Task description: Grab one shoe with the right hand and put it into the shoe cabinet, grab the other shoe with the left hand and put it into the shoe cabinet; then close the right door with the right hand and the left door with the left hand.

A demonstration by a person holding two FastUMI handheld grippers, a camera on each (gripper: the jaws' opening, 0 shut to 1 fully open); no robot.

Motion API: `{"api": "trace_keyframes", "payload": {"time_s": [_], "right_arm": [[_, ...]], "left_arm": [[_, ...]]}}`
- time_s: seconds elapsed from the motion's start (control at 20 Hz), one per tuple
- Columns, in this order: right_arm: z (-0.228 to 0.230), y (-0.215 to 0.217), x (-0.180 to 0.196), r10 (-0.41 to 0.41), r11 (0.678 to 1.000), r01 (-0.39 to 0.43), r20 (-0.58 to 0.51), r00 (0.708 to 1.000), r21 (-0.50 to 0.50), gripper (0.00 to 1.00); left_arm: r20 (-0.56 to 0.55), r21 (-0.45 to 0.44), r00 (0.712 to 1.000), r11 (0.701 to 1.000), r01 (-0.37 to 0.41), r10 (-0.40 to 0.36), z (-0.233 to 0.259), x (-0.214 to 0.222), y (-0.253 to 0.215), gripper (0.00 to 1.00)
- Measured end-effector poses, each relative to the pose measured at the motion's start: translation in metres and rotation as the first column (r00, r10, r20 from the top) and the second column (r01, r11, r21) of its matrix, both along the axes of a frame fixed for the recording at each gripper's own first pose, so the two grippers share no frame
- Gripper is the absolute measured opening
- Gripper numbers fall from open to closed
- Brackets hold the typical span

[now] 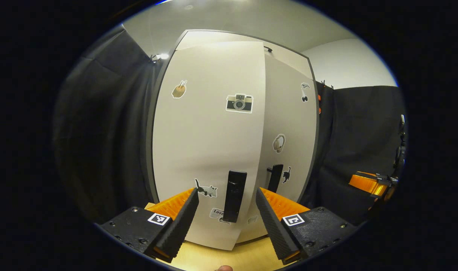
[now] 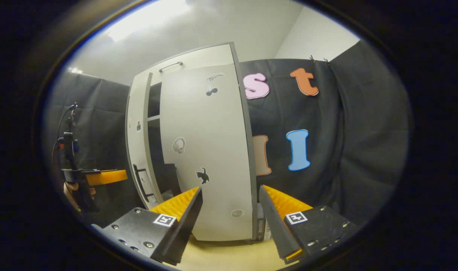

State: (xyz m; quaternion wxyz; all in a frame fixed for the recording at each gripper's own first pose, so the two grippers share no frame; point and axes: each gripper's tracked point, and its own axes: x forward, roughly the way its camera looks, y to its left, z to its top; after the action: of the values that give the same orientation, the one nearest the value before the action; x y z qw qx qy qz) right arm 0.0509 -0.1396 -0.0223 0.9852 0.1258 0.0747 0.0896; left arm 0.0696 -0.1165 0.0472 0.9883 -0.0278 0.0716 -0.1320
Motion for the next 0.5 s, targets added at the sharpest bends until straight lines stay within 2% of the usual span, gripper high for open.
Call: {"api": "trace_keyframes", "payload": {"time_s": [0.05,0.15,0.2,0.25,0.3,0.35,0.4,0.45,0.5], "right_arm": [[0.006,-0.001,0.0,-0.008,1.0,0.008,0.016,1.0,-0.002,0.87],[0.017,-0.003,-0.001,-0.019,1.0,0.02,0.046,0.999,-0.012,0.87],[0.022,-0.004,-0.002,-0.023,0.999,0.024,0.063,0.998,-0.021,0.9],[0.028,-0.005,-0.003,-0.026,0.999,0.029,0.08,0.996,-0.03,0.9],[0.033,-0.005,-0.004,-0.027,0.999,0.031,0.097,0.995,-0.036,0.9],[0.038,-0.006,-0.005,-0.028,0.999,0.032,0.109,0.994,-0.039,0.9],[0.041,-0.007,-0.007,-0.027,0.999,0.033,0.12,0.992,-0.042,0.87],[0.045,-0.008,-0.009,-0.027,0.998,0.033,0.133,0.991,-0.044,0.9],[0.048,-0.01,-0.012,-0.029,0.998,0.037,0.143,0.989,-0.048,0.9]], "left_arm": [[0.008,0.0,1.0,1.0,-0.006,0.006,0.004,-0.002,-0.003,0.93],[0.029,0.008,0.999,1.0,-0.022,0.022,0.01,-0.004,-0.007,0.94],[0.042,0.014,0.999,0.999,-0.031,0.031,0.014,-0.006,-0.01,0.89],[0.058,0.019,0.998,0.999,-0.039,0.038,0.018,-0.009,-0.013,0.94],[0.072,0.022,0.996,0.999,-0.044,0.042,0.023,-0.012,-0.017,0.9],[0.086,0.025,0.995,0.998,-0.052,0.05,0.027,-0.016,-0.019,0.9],[0.098,0.027,0.993,0.998,-0.064,0.061,0.03,-0.019,-0.021,0.92],[0.112,0.025,0.991,0.997,-0.076,0.073,0.034,-0.022,-0.023,0.96],[0.125,0.024,0.989,0.996,-0.085,0.082,0.038,-0.025,-0.025,0.92]]}}
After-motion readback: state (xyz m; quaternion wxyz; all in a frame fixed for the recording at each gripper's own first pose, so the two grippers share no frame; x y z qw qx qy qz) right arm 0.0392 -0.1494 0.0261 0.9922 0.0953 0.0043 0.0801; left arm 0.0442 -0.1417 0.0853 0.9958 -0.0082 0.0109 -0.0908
